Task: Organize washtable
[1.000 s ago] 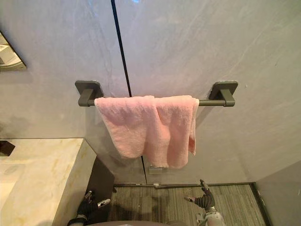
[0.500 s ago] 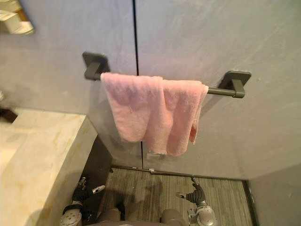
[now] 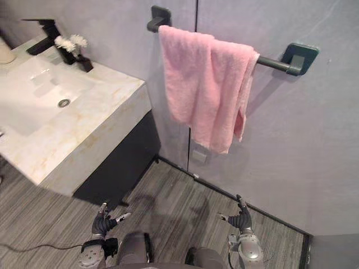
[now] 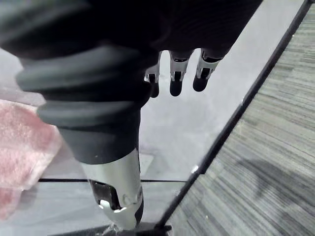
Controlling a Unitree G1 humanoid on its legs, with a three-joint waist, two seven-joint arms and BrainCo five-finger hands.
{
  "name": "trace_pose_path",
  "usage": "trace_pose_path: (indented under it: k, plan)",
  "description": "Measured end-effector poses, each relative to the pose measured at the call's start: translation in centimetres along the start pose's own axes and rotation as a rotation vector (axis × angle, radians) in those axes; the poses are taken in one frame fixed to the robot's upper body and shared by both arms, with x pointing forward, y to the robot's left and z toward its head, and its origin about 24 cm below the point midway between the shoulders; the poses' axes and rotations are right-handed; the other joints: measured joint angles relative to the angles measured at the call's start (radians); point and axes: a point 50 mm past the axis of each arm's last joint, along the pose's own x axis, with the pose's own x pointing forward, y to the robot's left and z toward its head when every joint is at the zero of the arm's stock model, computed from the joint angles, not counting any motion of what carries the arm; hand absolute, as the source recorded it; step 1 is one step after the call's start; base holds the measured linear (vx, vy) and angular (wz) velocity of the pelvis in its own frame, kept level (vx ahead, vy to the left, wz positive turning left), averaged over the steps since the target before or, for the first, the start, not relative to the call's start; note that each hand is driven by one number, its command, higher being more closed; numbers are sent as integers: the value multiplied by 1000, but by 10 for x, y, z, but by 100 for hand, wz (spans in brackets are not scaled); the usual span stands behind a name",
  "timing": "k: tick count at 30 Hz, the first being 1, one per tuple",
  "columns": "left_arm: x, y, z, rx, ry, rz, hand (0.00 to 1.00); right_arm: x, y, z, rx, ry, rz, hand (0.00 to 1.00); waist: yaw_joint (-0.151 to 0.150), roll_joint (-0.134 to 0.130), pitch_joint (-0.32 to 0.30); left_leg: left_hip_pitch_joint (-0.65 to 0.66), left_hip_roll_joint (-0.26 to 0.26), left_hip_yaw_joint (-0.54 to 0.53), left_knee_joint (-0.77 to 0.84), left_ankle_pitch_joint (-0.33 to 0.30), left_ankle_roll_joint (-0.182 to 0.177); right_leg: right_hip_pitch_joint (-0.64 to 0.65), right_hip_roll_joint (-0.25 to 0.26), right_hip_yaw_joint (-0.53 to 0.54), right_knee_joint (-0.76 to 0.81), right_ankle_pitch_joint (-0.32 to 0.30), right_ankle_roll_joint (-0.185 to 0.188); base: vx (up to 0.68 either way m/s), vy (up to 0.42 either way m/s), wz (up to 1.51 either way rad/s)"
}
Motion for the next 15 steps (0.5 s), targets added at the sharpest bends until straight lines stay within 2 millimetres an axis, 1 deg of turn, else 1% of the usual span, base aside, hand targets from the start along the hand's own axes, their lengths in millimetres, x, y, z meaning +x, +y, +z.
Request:
trace_pose_path:
  k: [1,2,3,4,5,7,8,9,10,11,12,13,14,15]
  plan:
    - [4,-4,4,2,-13,-13,0,0,-2,-5,0,21,-7,0,-14,7,-16,49,10,13,-63,2,-3,-19,-8,-35,-14,19,2,-199,108,138]
    - [11,-8,7,14,-17,-34,0,2,-3,-9,4,44,-13,0,-39,16,-29,118,12,19,-186,20,-25,-60,-35,-92,-3,38,13,-241,183,155]
    - [17,-12,11,32,-26,-56,0,6,-4,-11,20,63,-26,0,-54,23,-32,181,12,35,-318,76,-37,-82,-51,-133,-5,56,24,-225,199,146]
    - [21,-14,14,40,-31,-66,0,7,-5,-14,26,84,-34,0,-60,37,-38,216,12,40,-397,141,-50,-93,-55,-155,-6,67,31,-289,310,113]
    - [26,-15,18,57,-38,-73,0,13,-2,-15,43,104,-35,0,-73,41,-37,253,-4,41,-548,137,-91,-110,-57,-184,-20,104,39,-252,291,87]
    - [30,-9,18,110,-42,-80,0,14,4,-18,69,126,-31,0,-71,28,-38,259,-17,63,-620,123,-109,-105,-58,-199,-65,153,53,-217,264,67]
    - [29,2,12,146,-18,-62,0,14,10,-20,83,140,-19,0,-69,24,-37,253,-33,64,-639,115,-117,-97,-64,-197,-107,195,66,-216,270,38]
    - [27,10,6,163,2,-48,0,13,16,-21,92,148,-7,0,-69,5,-44,242,-52,64,-639,115,-117,-94,-77,-192,-135,229,73,-284,341,34]
    - [24,22,0,178,27,-18,0,12,19,-21,99,151,-1,0,-69,-7,-46,231,-74,60,-638,115,-117,-86,-92,-176,-166,258,84,-237,269,29]
    - [23,26,-2,182,37,-7,0,12,19,-21,100,152,-1,0,-69,-11,-47,224,-82,56,-637,114,-115,-84,-96,-160,-176,266,91,-193,201,39]
    - [21,31,-5,185,48,7,0,11,19,-22,99,154,-1,0,-68,-12,-48,208,-90,44,-630,106,-102,-84,-96,-110,-187,272,98,-149,157,67]
    - [20,39,-9,183,67,35,0,11,18,-23,98,161,0,0,-71,-5,-43,178,-96,-2,-626,100,-91,-88,-75,51,-189,261,97,-122,136,85]
    - [21,40,-10,186,71,38,0,11,18,-24,97,165,0,0,-75,-3,-42,163,-98,-24,-623,94,-82,-90,-61,129,-188,232,104,-154,86,110]
    - [21,41,-11,188,80,41,0,11,18,-25,93,172,4,0,-74,-3,-35,127,-104,-77,-601,93,-78,-105,-29,248,-172,202,118,-121,-10,100]
